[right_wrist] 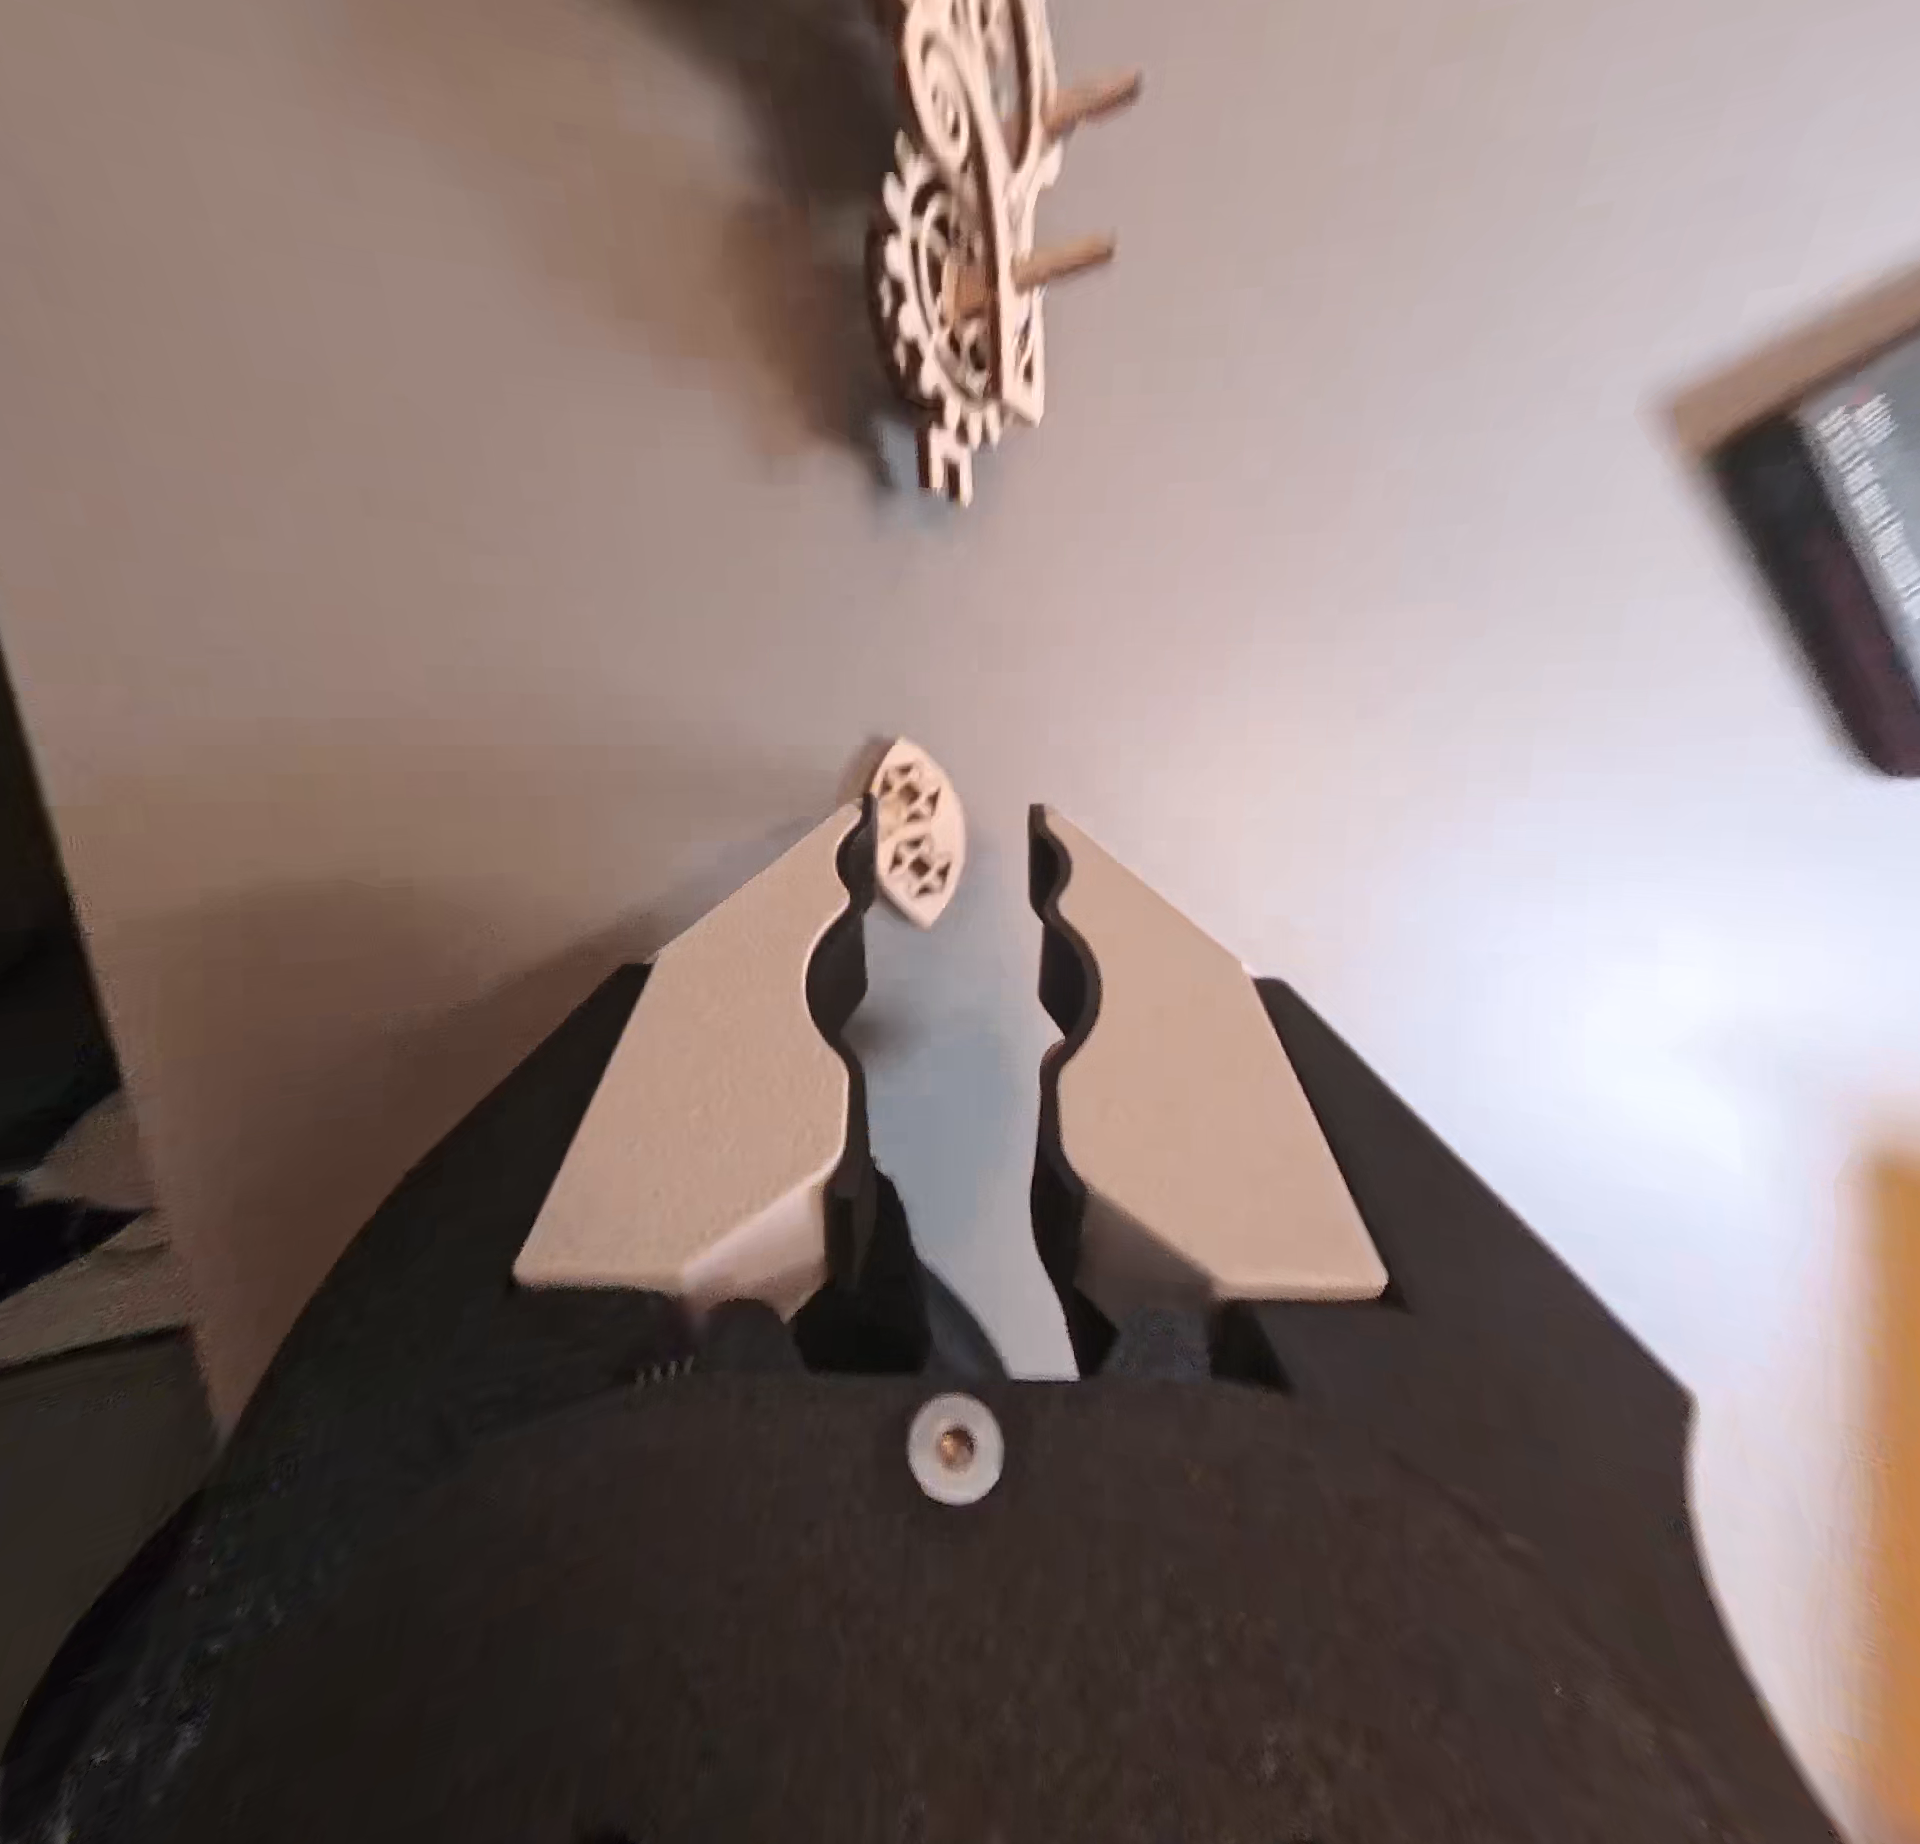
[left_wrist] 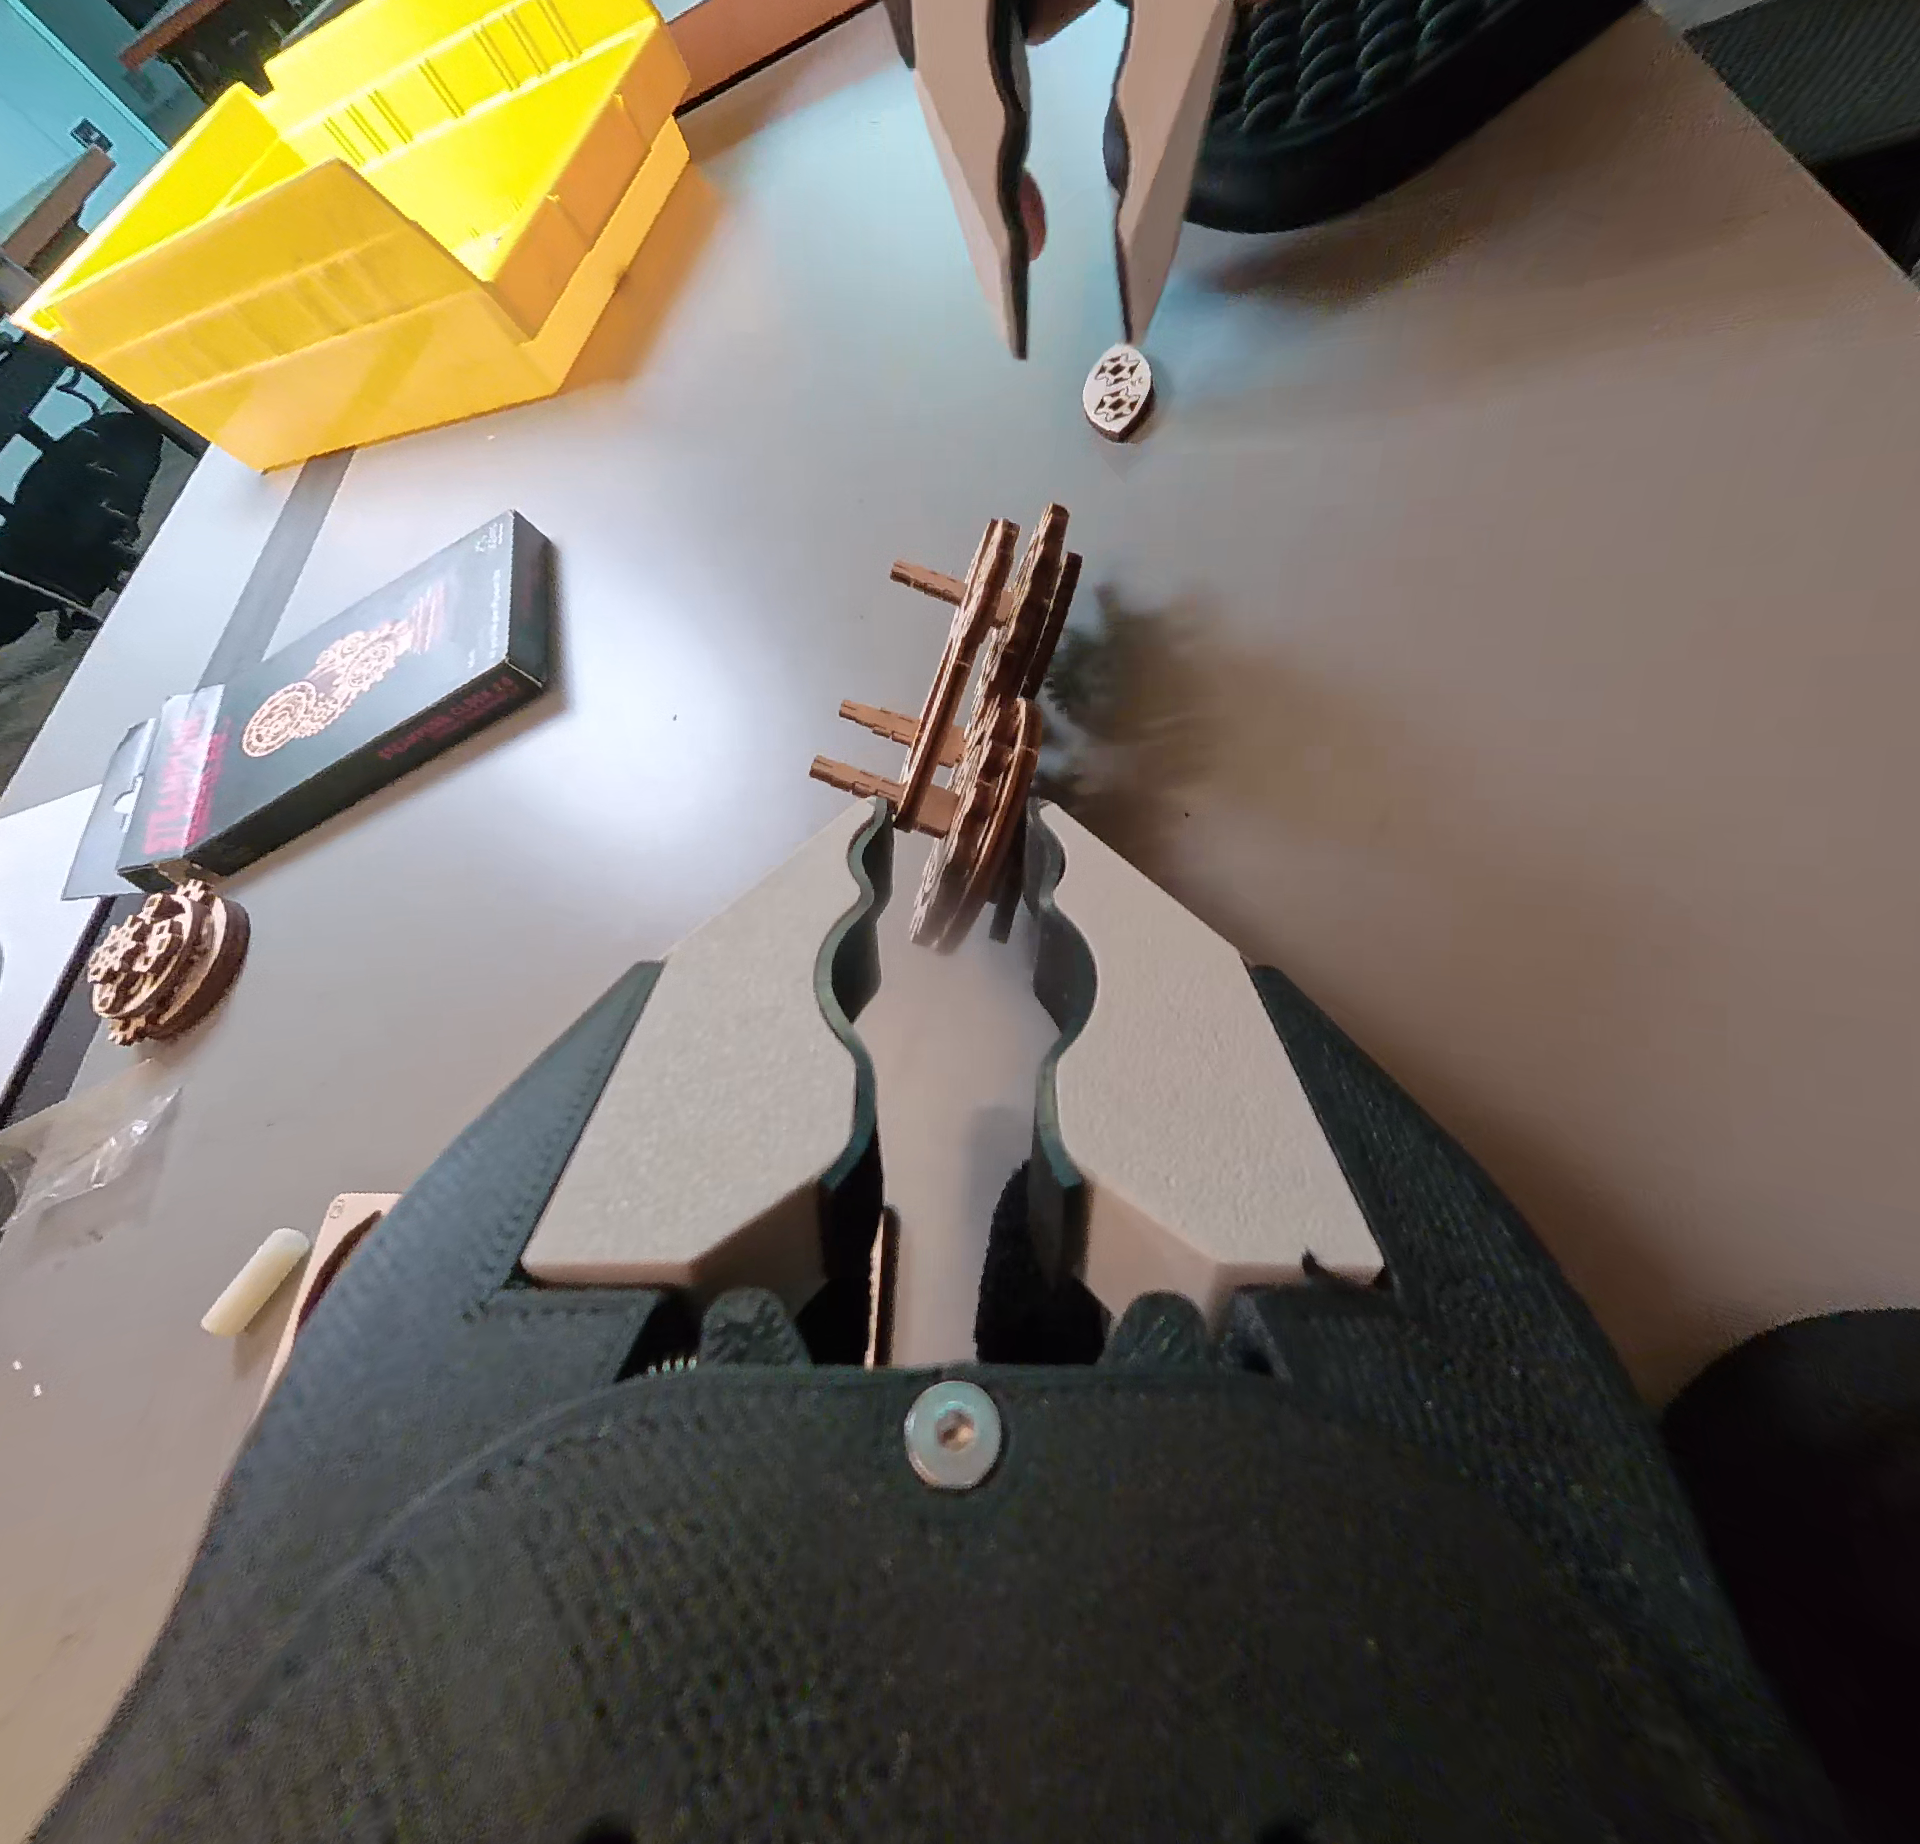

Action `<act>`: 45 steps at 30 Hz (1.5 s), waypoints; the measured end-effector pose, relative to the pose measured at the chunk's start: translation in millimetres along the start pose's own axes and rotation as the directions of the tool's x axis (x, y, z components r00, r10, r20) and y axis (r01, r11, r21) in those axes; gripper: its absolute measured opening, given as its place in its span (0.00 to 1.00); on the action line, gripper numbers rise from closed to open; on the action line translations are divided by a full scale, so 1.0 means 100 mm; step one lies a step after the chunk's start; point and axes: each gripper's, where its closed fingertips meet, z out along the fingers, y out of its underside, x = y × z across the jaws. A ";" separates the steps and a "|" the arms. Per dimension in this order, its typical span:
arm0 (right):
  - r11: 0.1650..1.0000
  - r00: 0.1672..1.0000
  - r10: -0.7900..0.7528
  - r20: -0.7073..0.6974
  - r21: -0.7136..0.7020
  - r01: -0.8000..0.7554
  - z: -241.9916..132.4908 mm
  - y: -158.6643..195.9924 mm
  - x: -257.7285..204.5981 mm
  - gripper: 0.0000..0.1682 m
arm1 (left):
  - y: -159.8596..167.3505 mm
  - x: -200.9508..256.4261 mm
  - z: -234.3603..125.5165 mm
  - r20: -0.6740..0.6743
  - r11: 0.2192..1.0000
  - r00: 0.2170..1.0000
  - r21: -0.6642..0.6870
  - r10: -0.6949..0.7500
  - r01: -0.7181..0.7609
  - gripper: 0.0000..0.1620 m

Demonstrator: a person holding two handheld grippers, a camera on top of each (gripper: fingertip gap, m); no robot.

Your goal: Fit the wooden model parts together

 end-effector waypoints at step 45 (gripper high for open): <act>0.993 0.989 0.105 -0.099 0.070 -0.099 -0.07 -0.01 0.20 0.11 | 0.18 -0.11 0.47 -0.036 0.938 0.961 -0.230 -0.275 0.260 0.30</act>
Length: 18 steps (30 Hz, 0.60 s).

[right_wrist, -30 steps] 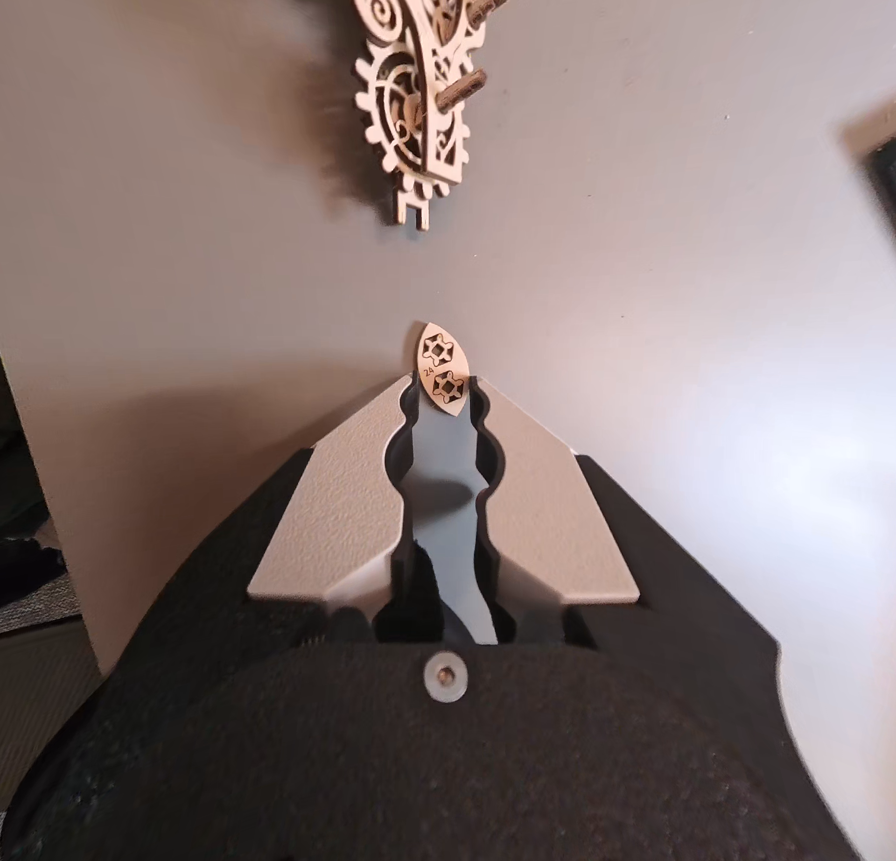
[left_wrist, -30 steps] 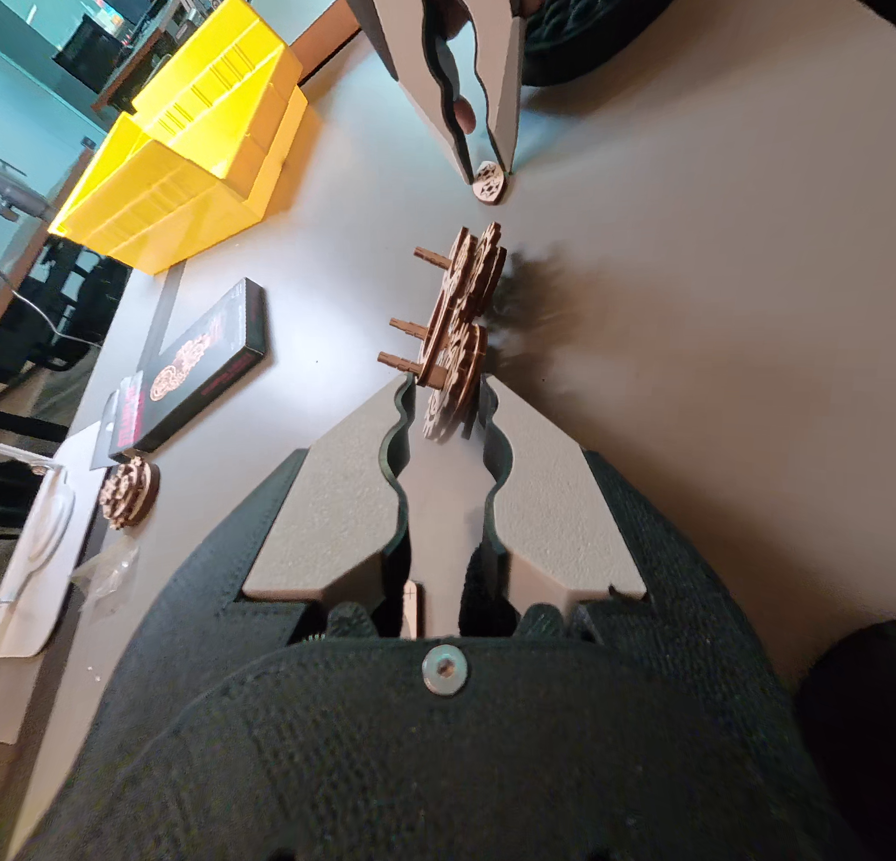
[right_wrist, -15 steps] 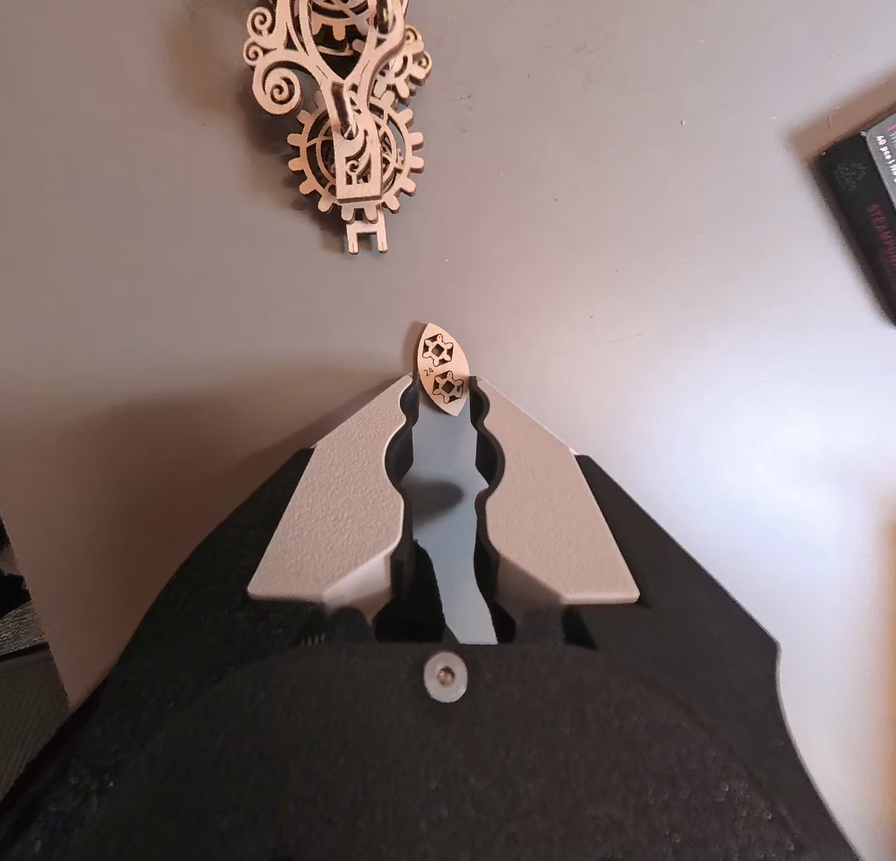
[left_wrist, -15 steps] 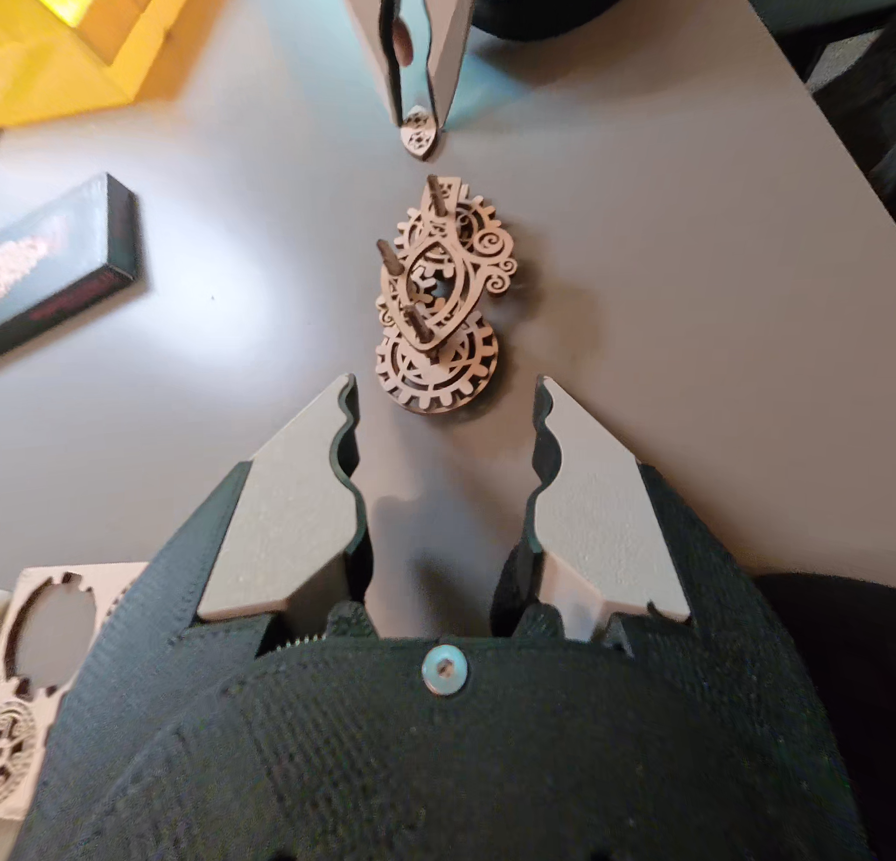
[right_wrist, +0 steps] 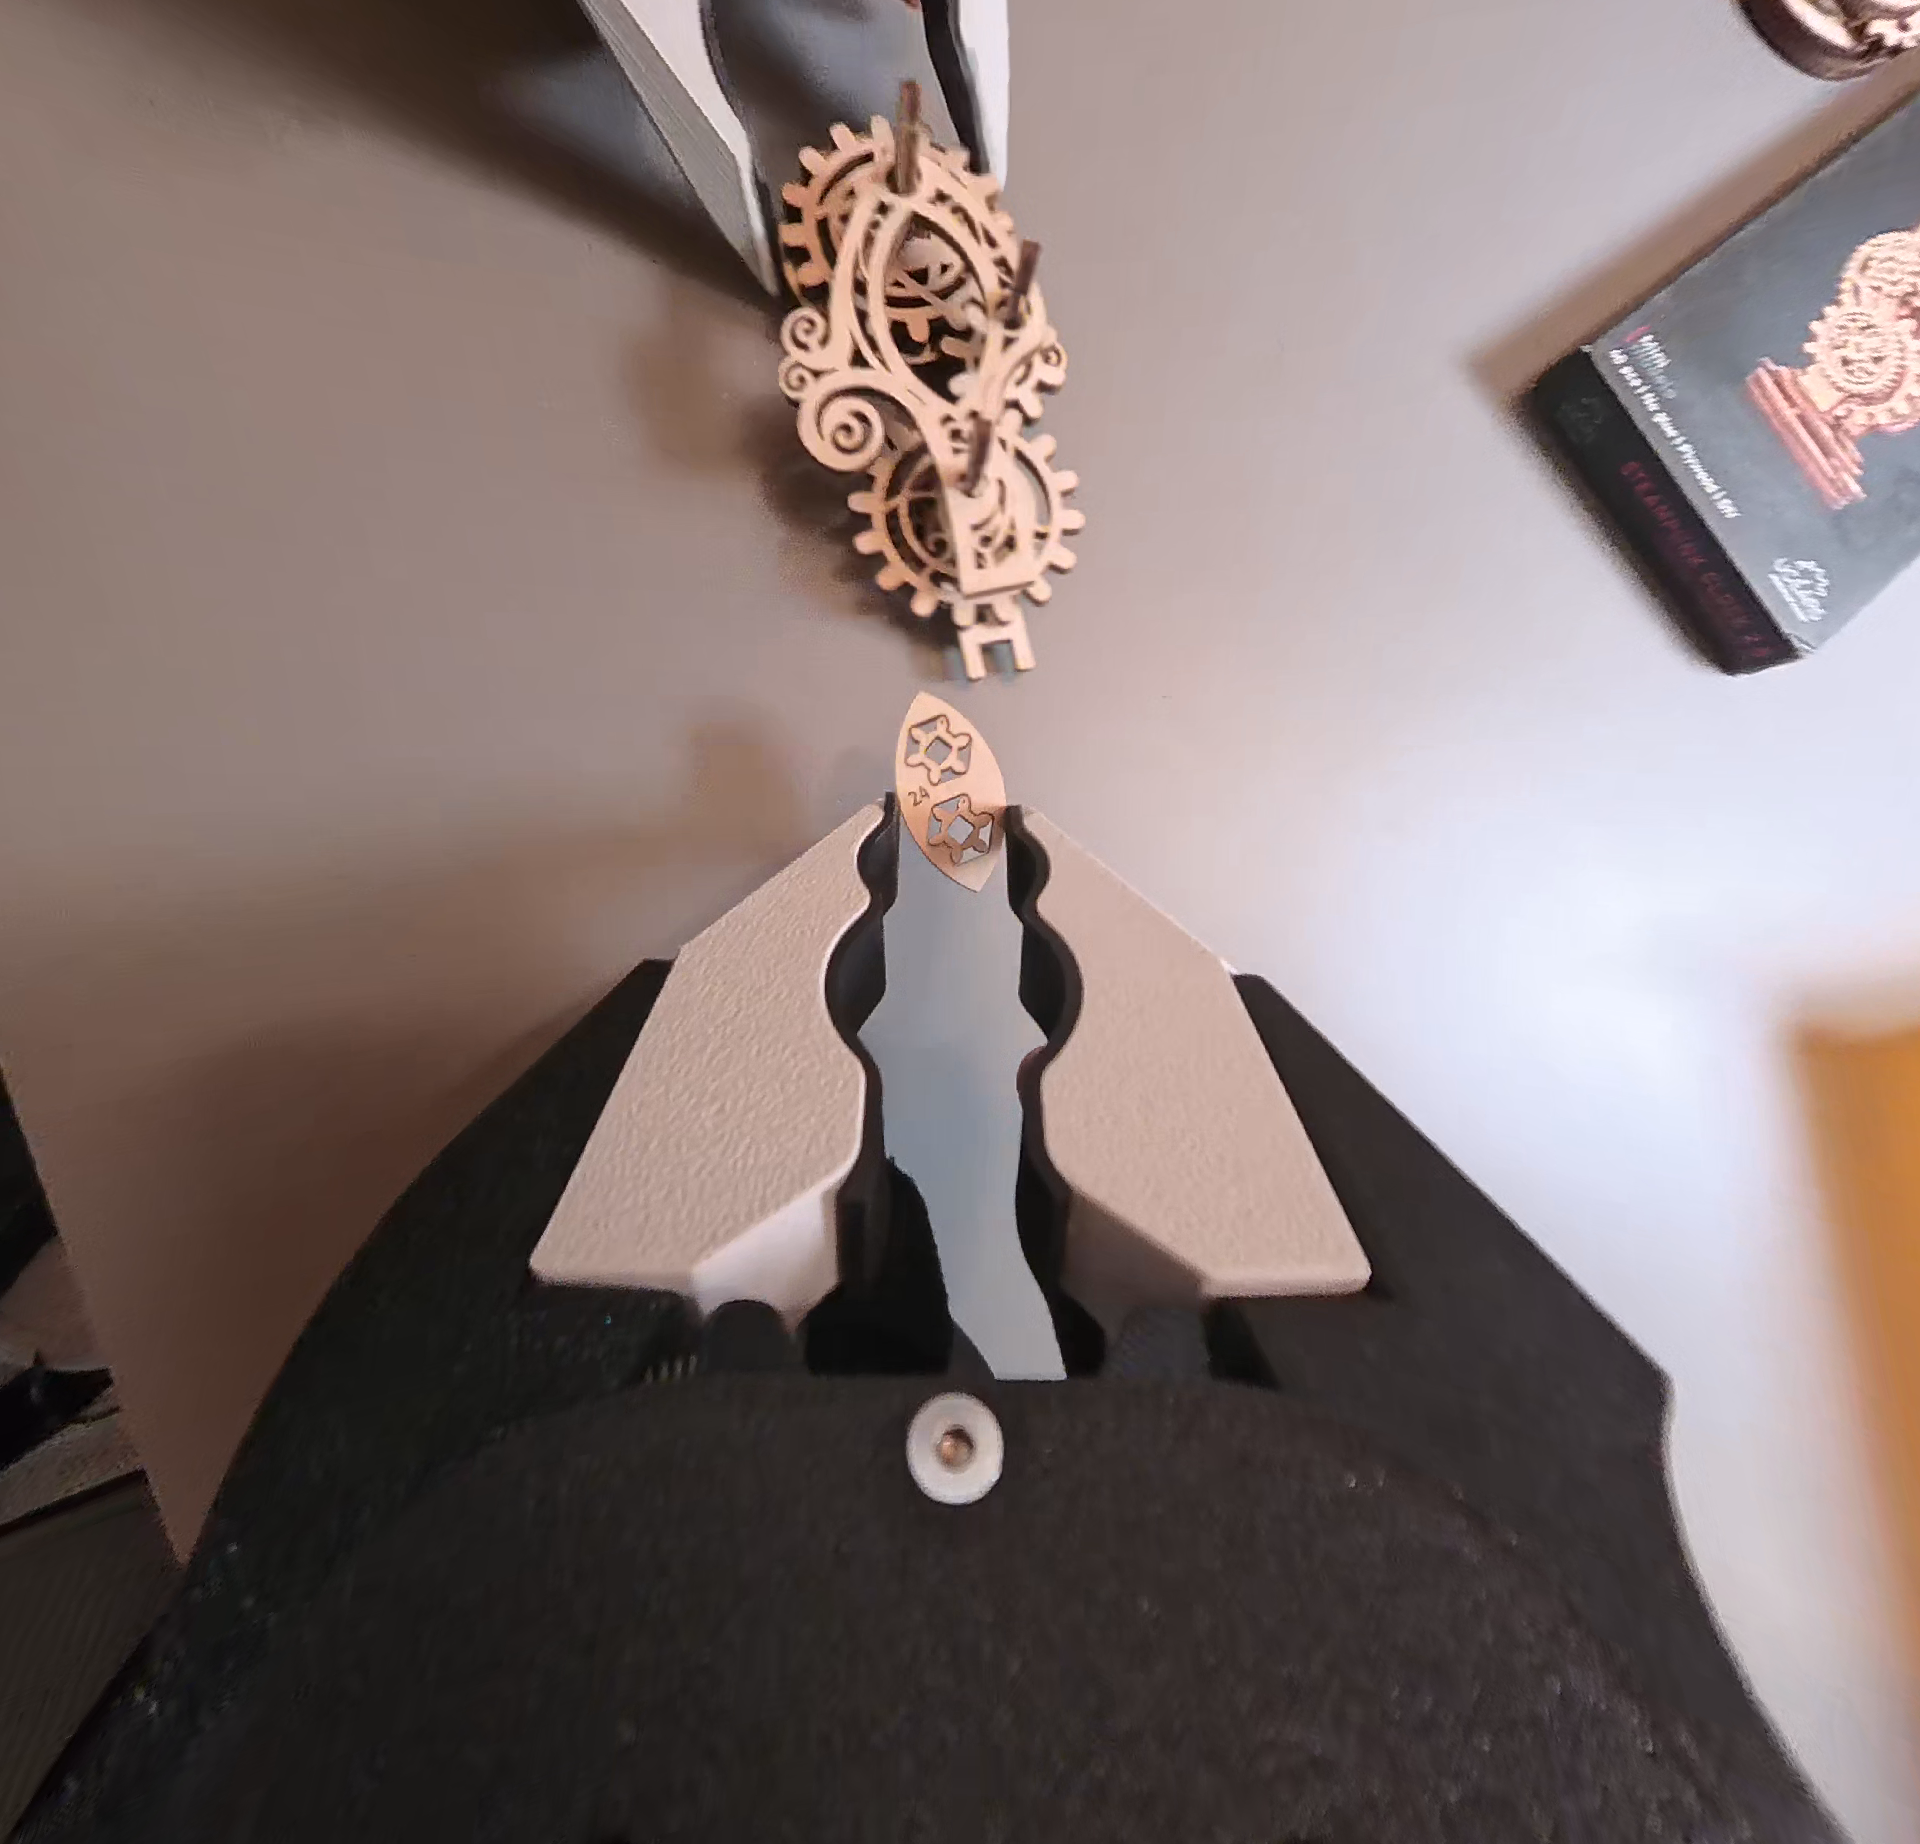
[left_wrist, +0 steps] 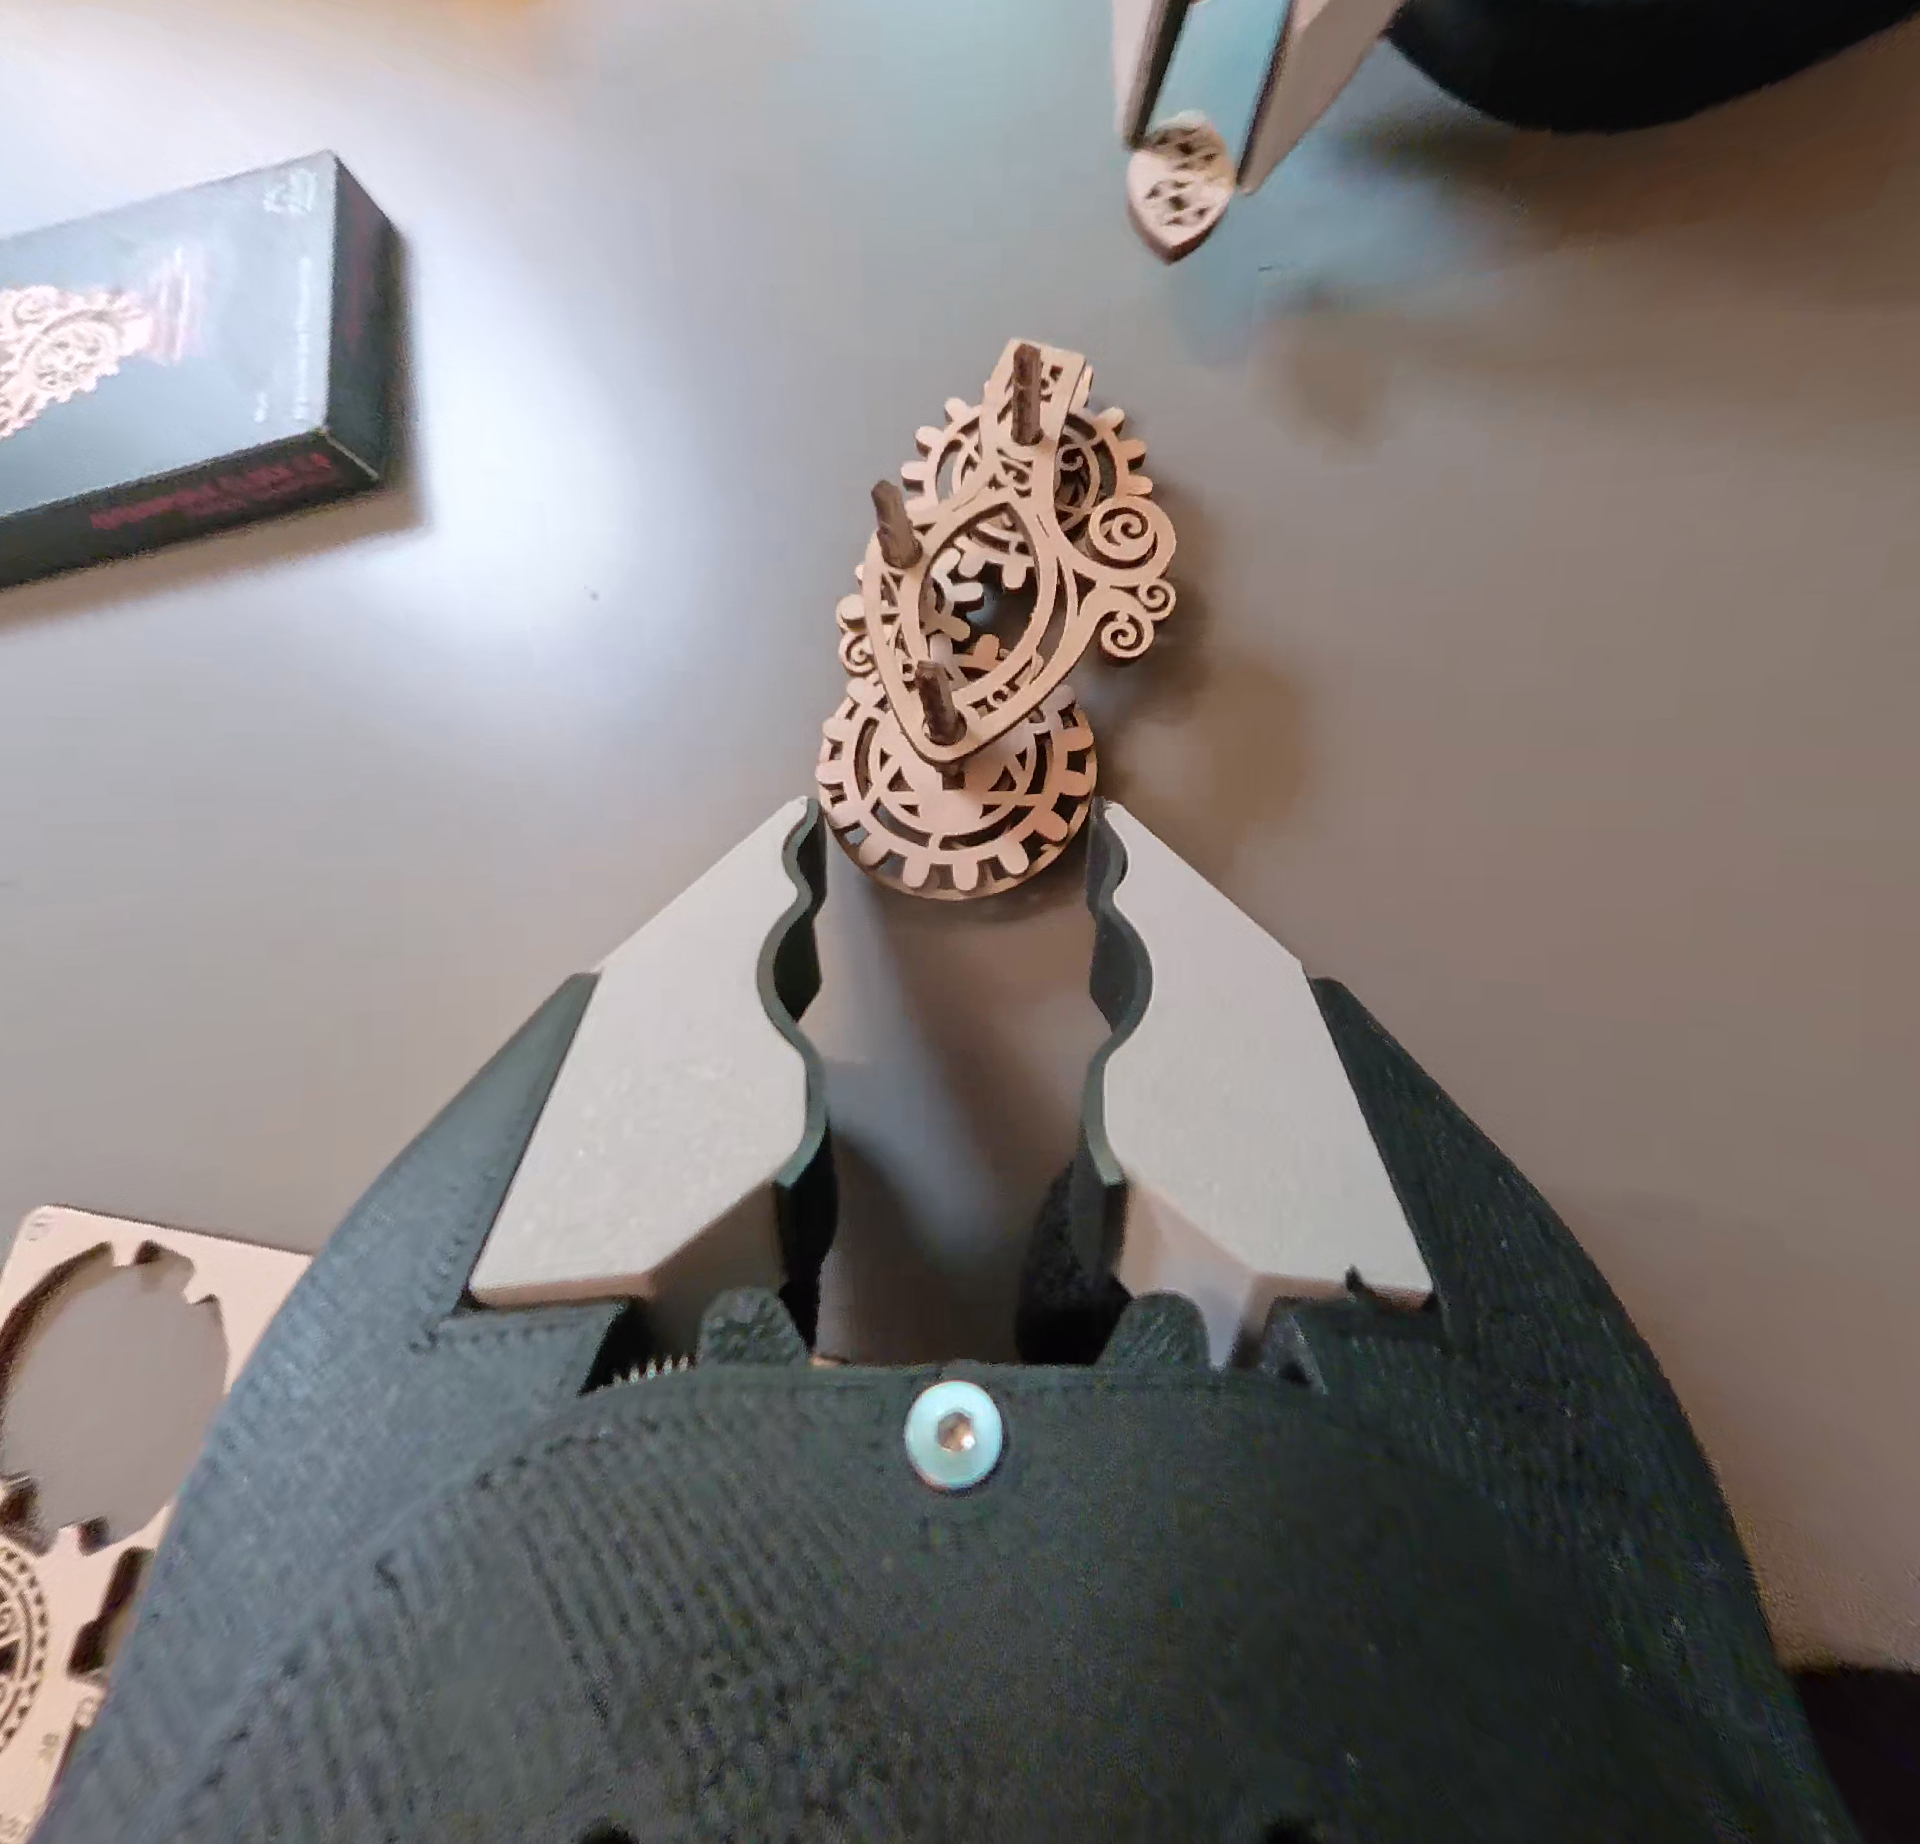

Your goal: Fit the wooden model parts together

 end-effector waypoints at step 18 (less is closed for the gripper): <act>0.877 0.870 0.066 0.489 0.388 -0.284 -0.24 -1.06 -0.68 0.11 | -0.89 0.62 -0.68 0.106 0.863 0.963 0.426 0.248 -0.270 0.14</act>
